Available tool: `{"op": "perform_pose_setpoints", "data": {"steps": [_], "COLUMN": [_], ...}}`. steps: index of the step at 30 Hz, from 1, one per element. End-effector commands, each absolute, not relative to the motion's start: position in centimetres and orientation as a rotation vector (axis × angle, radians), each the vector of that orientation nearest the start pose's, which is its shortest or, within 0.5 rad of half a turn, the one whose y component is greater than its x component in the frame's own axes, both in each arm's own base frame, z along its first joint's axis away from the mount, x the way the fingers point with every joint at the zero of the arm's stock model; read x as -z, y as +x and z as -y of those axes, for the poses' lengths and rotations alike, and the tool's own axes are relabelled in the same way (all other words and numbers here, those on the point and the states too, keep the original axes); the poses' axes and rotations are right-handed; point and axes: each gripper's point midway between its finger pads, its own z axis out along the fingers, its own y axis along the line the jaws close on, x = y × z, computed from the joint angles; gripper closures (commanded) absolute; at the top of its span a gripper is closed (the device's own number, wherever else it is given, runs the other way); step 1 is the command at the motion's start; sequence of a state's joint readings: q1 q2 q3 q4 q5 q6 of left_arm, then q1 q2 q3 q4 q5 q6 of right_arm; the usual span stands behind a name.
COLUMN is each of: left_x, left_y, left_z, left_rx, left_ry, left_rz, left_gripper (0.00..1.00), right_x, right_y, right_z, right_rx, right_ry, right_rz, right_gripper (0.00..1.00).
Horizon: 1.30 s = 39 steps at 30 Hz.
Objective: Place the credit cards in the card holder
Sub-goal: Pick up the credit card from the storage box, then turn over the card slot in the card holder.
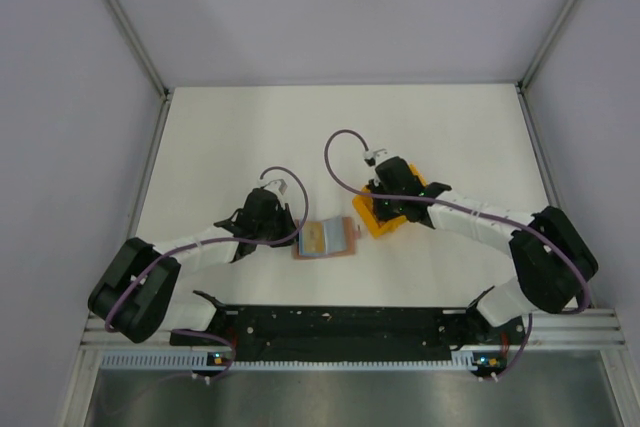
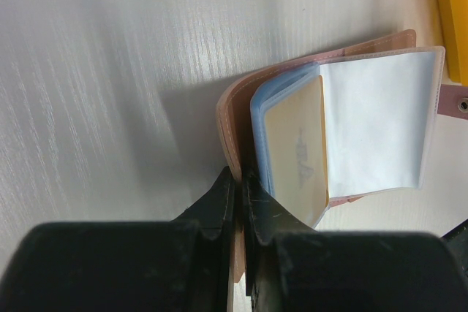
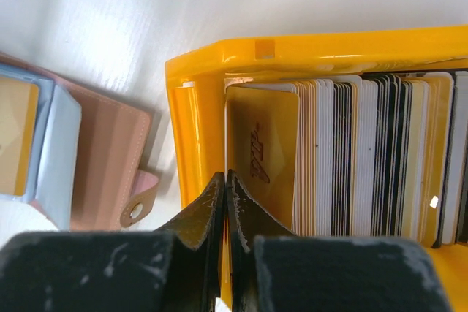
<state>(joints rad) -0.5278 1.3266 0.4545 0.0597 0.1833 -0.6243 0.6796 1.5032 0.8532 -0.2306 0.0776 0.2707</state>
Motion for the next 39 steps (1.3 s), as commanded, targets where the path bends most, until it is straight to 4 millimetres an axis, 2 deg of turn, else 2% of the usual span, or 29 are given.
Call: {"op": "perform_pose_setpoints", "data": {"steps": [1,11,14,15,18,19,26,28,30,32,39], "left_x": [-1.9,-1.9,-1.9,-1.8,-1.7,-1.8,-2.3,-2.3,-2.6,-2.6,-3.4], "left_y": [23.1,23.2,23.3,23.3,23.4,23.4,23.5,23.5,23.6,23.5,23.2], "left_z": [19.7,19.9,19.8,19.6,19.2,19.3,19.6,19.7,20.0,20.1,20.5], "left_rx": [0.708,0.714,0.711,0.694,0.667,0.674,0.702,0.715,0.733,0.749,0.797], "left_ry": [0.003,0.001,-0.002,-0.007,-0.031,-0.03,-0.039,-0.043,-0.048,-0.05,-0.058], "left_rz": [-2.516,-2.515,-2.512,-2.515,-2.515,-2.513,-2.501,-2.496,-2.484,-2.481,-2.456], "left_gripper": [1.0,1.0,1.0,1.0,1.0,1.0,1.0,1.0,1.0,1.0,1.0], "right_x": [-11.5,-12.9,-14.0,-14.6,-16.4,-16.7,-16.0,-15.9,-16.6,-16.3,-15.0], "right_y": [29.6,29.0,28.9,28.6,27.8,27.2,26.0,25.5,25.1,24.7,23.7], "right_z": [-23.6,-23.4,-23.5,-24.2,-25.3,-26.3,-28.7,-30.0,-32.1,-33.3,-36.0], "right_rx": [-0.405,-0.446,-0.458,-0.49,-0.416,-0.411,-0.347,-0.432,-0.597,-0.707,-0.802], "right_ry": [-0.456,-0.37,-0.188,-0.134,-0.049,-0.035,0.143,0.163,0.185,0.188,0.109], "right_rz": [-2.299,-2.284,-2.268,-2.243,-2.154,-2.152,-2.111,-2.095,-2.054,-2.044,-2.091], "right_gripper": [1.0,1.0,1.0,1.0,1.0,1.0,1.0,1.0,1.0,1.0,1.0]}}
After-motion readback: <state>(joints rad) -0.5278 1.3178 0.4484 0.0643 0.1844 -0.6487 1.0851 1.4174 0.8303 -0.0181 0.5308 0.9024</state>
